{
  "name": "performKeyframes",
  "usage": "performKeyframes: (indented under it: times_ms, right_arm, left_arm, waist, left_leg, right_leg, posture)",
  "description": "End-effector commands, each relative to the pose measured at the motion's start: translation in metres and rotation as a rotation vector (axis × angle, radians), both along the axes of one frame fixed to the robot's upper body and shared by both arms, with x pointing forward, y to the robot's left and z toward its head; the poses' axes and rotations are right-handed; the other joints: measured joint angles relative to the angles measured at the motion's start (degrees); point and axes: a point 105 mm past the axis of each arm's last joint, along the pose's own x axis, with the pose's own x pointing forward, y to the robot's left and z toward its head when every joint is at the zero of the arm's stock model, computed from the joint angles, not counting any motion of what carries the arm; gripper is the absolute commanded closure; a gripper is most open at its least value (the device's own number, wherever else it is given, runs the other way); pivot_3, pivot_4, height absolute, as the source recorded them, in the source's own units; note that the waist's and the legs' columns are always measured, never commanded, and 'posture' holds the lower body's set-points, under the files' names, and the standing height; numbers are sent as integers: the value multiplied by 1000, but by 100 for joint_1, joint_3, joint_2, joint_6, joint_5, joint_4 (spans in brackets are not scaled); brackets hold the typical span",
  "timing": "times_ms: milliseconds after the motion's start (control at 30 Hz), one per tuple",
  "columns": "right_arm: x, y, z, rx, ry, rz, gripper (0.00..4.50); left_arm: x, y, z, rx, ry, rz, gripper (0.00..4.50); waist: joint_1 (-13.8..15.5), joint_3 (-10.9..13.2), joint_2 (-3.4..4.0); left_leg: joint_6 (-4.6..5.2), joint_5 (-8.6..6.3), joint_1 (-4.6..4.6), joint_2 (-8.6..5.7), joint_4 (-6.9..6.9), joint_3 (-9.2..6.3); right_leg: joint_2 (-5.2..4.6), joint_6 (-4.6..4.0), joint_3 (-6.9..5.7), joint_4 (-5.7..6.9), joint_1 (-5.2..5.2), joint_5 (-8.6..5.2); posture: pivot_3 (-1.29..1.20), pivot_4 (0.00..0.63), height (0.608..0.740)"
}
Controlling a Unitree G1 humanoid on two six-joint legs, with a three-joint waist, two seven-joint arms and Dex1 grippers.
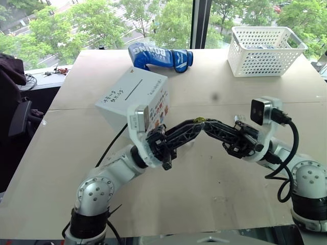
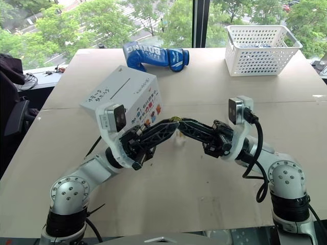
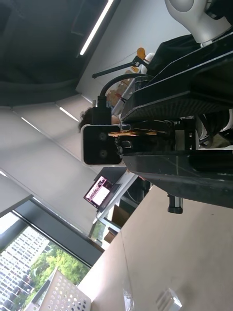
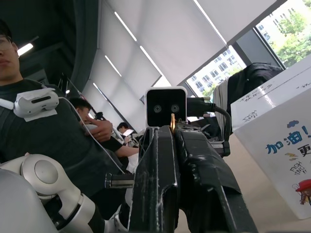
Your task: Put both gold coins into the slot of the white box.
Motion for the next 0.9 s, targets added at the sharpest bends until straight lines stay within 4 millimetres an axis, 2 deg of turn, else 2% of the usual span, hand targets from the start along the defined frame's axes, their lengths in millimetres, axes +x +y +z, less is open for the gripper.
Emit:
performKeyframes:
  times_ms: [33, 267, 367, 467, 533, 567, 767, 833, 900]
  right_arm:
    - [-1, 0, 10, 42, -29, 5, 4500]
    - [1, 0, 13, 56, -22, -4, 4500]
    - [2, 0, 12, 57, -17, -9, 4500]
    - [3, -1, 13, 63, -12, -15, 4500]
    - [4, -2, 13, 64, -11, -16, 4500]
    - [4, -2, 13, 64, -10, -17, 4500]
    - [6, -2, 12, 70, 1, -28, 4500]
    - [7, -2, 13, 73, 3, -31, 4500]
    - [7, -1, 13, 74, 3, -32, 4500]
  left_arm:
    - [-7, 3, 11, -40, -48, 1, 4204]
    - [-7, 6, 9, -35, -18, -12, 4204]
    - [-8, 9, 10, -33, -22, -14, 2630]
    - [-3, 14, 15, -57, -37, 30, 1490]
    - [0, 16, 18, -75, -42, 56, 1490]
    - [-1, 15, 19, -73, -52, 54, 1815]
    - [-5, 13, 24, -116, -70, 31, 1815]
    - [-5, 13, 24, -121, -71, 32, 2378]
    - [-5, 13, 24, -119, -70, 32, 3172]
  waist:
    - [-2, 0, 0]
    - [0, 1, 0]
    - [-1, 1, 1]
    - [-1, 2, 1]
    - [1, 2, 0]
    - [2, 2, 0]
    - [2, 2, 0]
    - [2, 2, 0]
    - [2, 2, 0]
  left_leg:
    - [0, 0, 0, 0, 0, -1]
    - [0, 0, -5, 1, 0, -7]
    - [0, 0, -6, 1, 0, -8]
    - [0, 0, -7, 1, 0, -8]
    - [0, 0, -8, 0, 0, -8]
    - [0, 0, -8, 0, 0, -8]
    - [-1, 0, -11, 0, 0, -10]
    - [0, 0, -11, 0, 0, -10]
    - [0, 0, -11, 0, 0, -11]
  right_leg:
    - [0, 0, 0, 0, 0, 0]
    - [-2, 0, -1, -4, 0, 0]
    - [-3, 0, -3, -5, 0, 0]
    - [-3, -1, -3, -6, 0, 0]
    - [-3, -1, -3, -7, 0, 0]
    - [-3, -1, -3, -8, 0, 0]
    - [-3, -1, -6, -10, 0, 0]
    - [-3, 0, -6, -10, 0, 0]
    - [-3, 0, -6, -10, 0, 0]
  posture:
    - [0, 150, 740]
    - [0, 150, 740]
    - [0, 150, 740]
    - [0, 150, 740]
    - [0, 150, 740]
    - [0, 150, 740]
    - [0, 150, 740]
    - [0, 150, 740]
    - [0, 150, 740]
